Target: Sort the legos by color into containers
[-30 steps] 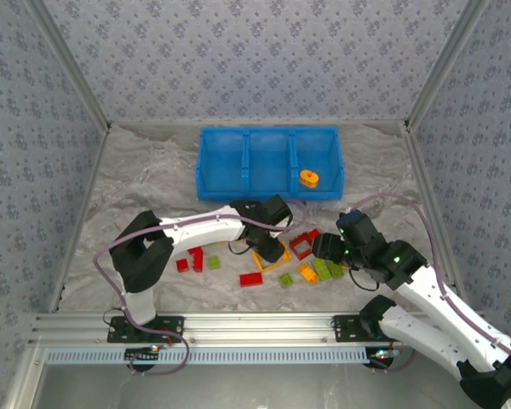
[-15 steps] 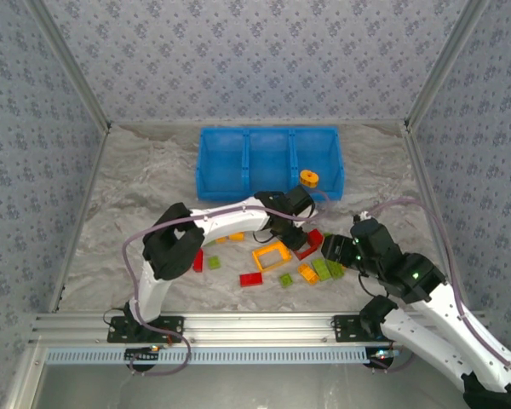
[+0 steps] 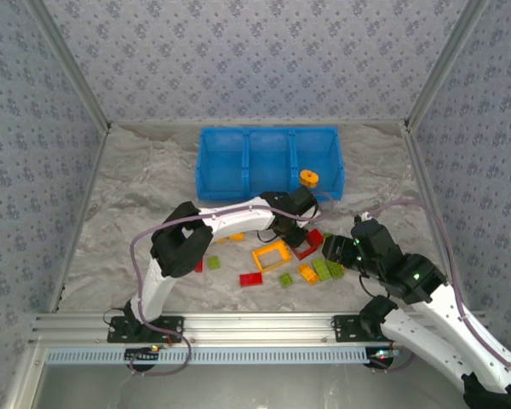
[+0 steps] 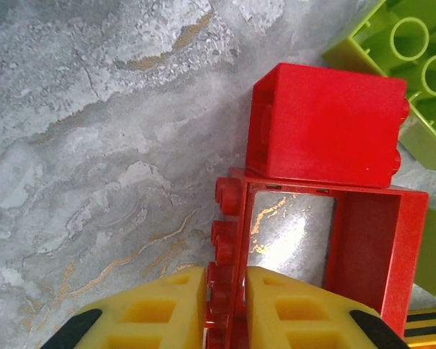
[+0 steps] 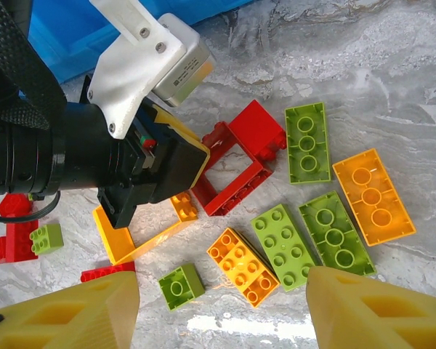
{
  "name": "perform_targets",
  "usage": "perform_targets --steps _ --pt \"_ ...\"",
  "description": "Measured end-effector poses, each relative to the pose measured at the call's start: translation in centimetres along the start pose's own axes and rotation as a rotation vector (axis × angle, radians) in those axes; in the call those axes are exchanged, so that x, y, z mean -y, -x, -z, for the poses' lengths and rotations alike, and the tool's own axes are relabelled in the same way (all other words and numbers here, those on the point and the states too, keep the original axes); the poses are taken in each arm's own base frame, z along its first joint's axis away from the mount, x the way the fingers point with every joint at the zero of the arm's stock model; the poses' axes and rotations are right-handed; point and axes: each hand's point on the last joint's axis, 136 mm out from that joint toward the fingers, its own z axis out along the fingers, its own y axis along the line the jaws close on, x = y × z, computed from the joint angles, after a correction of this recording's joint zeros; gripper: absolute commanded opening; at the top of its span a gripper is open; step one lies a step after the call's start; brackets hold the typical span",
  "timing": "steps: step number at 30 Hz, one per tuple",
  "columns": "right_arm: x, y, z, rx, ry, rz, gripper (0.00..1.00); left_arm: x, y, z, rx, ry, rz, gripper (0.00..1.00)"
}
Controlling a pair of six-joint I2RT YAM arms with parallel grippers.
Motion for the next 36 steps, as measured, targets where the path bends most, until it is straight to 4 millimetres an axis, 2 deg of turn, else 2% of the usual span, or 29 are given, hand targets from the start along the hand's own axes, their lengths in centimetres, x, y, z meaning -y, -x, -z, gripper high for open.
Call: perform_targets --steps 3,8,18,21,23,25,28,31,33,36 --pt "0.0 0.0 0.0 0.002 -0.002 0.0 0.65 0.0 0.0 0.0 0.001 0.007 -0.002 0.17" --pt "0.0 0.0 0.0 0.002 -0.002 0.0 0.65 0.1 0.0 0.0 0.001 0.008 -0.008 0.01" --pt "0.0 0.1 0.0 0.003 0.0 0.002 0.64 -0.5 0.2 0.2 0.012 0.044 0.014 0.0" --pt "-0.2 0.1 0.1 0.001 0.009 0.012 0.65 -1.3 0.4 1.2 0.033 0.082 0.042 0.0" --pt "-0.6 0.2 0.3 0.003 0.027 0.026 0.65 -2.0 0.5 3.0 0.057 0.108 0.072 0.0" --pt "-1.4 0.5 0.4 0.011 0.058 0.043 0.65 -3.1 0.7 5.7 0.093 0.136 0.11 0.0" --pt "-2.6 1.3 0.3 0.022 0.095 0.078 0.65 -5.9 1.1 11.3 0.174 0.194 0.192 0.0" --pt "-4.2 2.0 -0.5 0.02 0.115 0.124 0.66 -10.5 1.2 17.3 0.272 0.265 0.32 0.0" --pt "-6.0 2.4 -1.4 0.022 0.146 0.184 0.67 -14.8 0.3 20.7 0.318 0.335 0.432 0.0" --pt "-9.0 2.5 -2.7 0.041 0.194 0.3 0.69 -20.5 -1.2 23.2 0.327 0.432 0.574 0.0"
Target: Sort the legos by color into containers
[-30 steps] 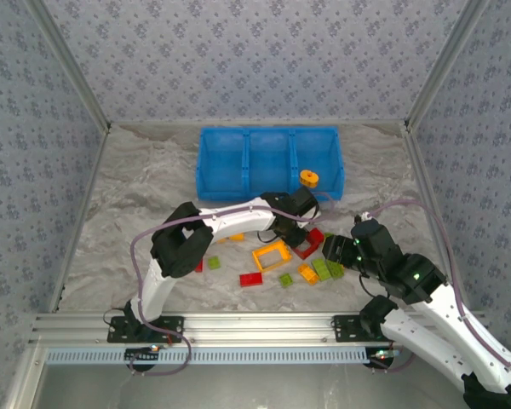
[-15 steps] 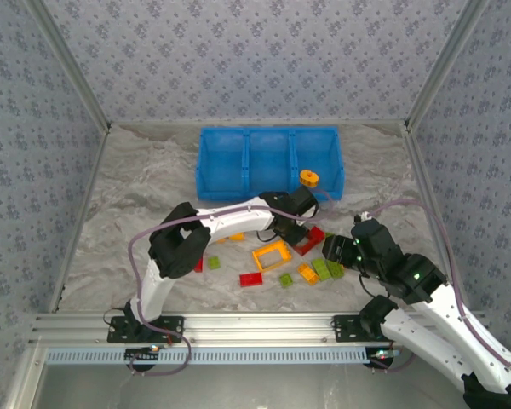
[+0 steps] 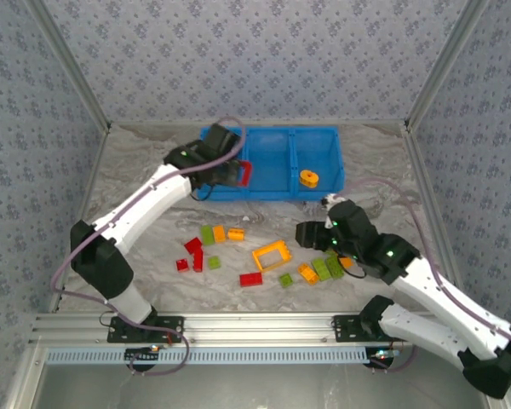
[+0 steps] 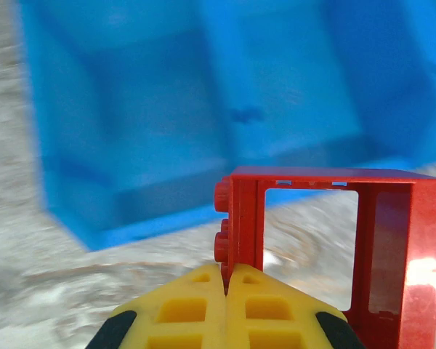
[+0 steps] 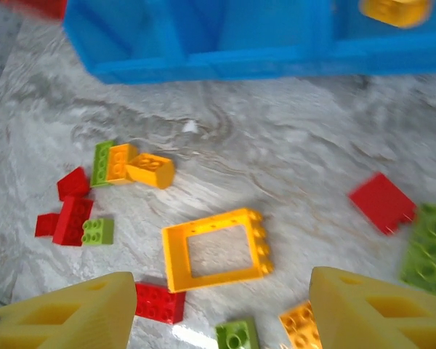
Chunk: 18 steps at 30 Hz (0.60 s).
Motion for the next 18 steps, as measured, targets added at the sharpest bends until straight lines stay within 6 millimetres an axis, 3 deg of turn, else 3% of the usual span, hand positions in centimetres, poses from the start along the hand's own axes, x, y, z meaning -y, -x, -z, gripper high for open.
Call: perform_targets --steps 3,8,14,18 --pt "-3.3 0.8 -1.7 0.051 0.042 0.142 0.7 -3.4 1.8 -1.6 -0.023 0.082 0.073 0.0" --pt "-8.1 2.1 -3.7 0.186 0.06 0.329 0.7 -4.8 4.6 -6.1 -0.06 0.157 0.111 0.0" --pt "-9.2 3.3 -4.9 0.259 0.002 0.362 0.71 -5.3 5.4 -12.1 -0.116 0.23 0.144 0.0" --pt "-9.7 3.5 -4.5 0.285 0.002 0.359 0.71 -5.9 5.0 -14.5 -0.151 0.255 0.163 0.0"
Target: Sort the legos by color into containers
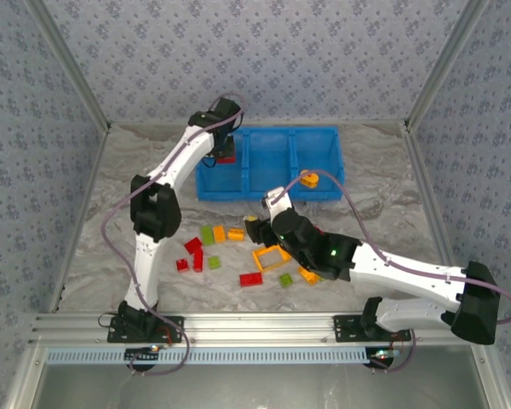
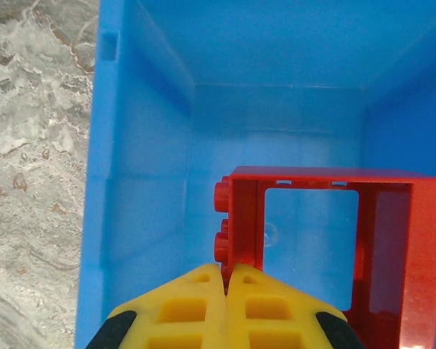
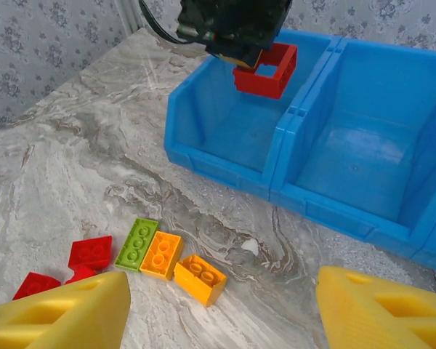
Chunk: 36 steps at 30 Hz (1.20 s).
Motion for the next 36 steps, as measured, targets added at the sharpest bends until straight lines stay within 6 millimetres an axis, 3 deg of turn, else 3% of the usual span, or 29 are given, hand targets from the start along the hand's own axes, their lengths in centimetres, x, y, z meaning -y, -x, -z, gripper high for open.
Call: perform_targets --steps 11,21,27,32,36 --pt "1.6 -0.1 1.5 0.021 -0.041 -0.06 0.71 1.4 -0.1 -3.8 -0.031 -0.038 0.037 0.0" --pt "3.2 -1.8 2.1 -0.021 -0.092 -0.098 0.72 3.3 -1.2 -7.3 -0.069 -0.084 0.033 0.0" --pt "4.4 -3.2 2.8 -0.055 -0.131 -0.127 0.73 3.7 -1.6 -7.7 -0.088 -0.11 0.03 0.33" --pt "6.3 -4.1 3.7 -0.088 -0.192 -0.165 0.72 4.0 -1.7 -7.6 -0.092 -0.126 0.027 0.41" --pt "9.7 -5.5 4.7 -0.144 -0.301 -0.214 0.72 3.8 -1.5 -6.4 -0.085 -0.132 0.036 0.44"
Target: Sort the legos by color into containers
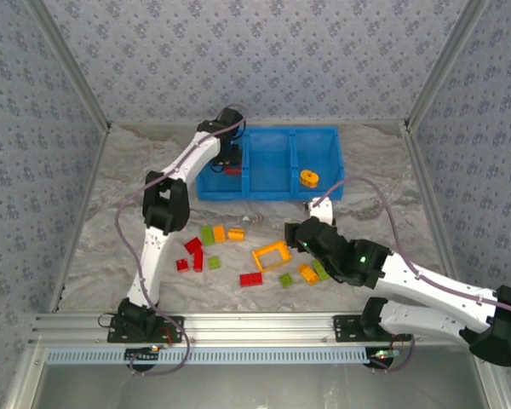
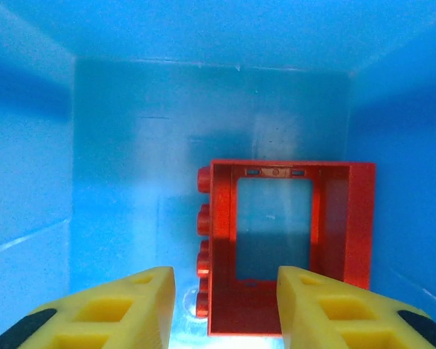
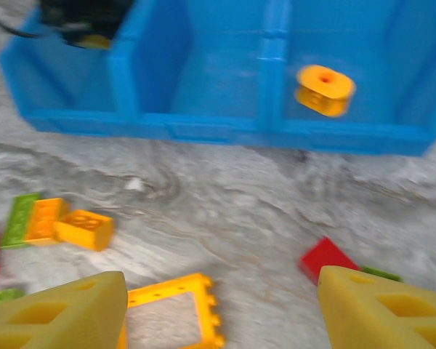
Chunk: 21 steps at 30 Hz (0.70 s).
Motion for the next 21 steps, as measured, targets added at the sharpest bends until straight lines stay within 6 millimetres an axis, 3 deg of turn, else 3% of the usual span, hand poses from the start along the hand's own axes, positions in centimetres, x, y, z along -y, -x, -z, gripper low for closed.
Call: perform_targets --steps 4,9,12,16,19,21 --pt "4.2 -1.1 -0.7 -0.086 -0.121 -0.053 0.71 0.2 0.7 3.6 0.05 -0.028 0.02 0.49" --pt "7.8 -3.1 -1.0 -0.219 -0.208 -0.138 0.66 1.6 1.6 11.8 0.176 -0.116 0.04 0.51" --pt "9.0 -5.2 -0.4 -0.321 -0.255 -0.169 0.67 3.1 0.4 17.2 0.252 -0.192 0.017 0.56" --pt "9.6 -7.9 0.7 -0.445 -0.292 -0.215 0.69 5.9 -5.2 22.7 0.305 -0.313 -0.088 0.61" --pt "9.8 -9.4 1.1 -0.496 -0.297 -0.243 0.72 8.4 -11.2 24.3 0.284 -0.408 -0.195 0.61" --pt "9.9 -10.0 1.1 -0.515 -0.298 -0.247 0.73 9.5 -15.3 24.2 0.258 -0.448 -0.262 0.6"
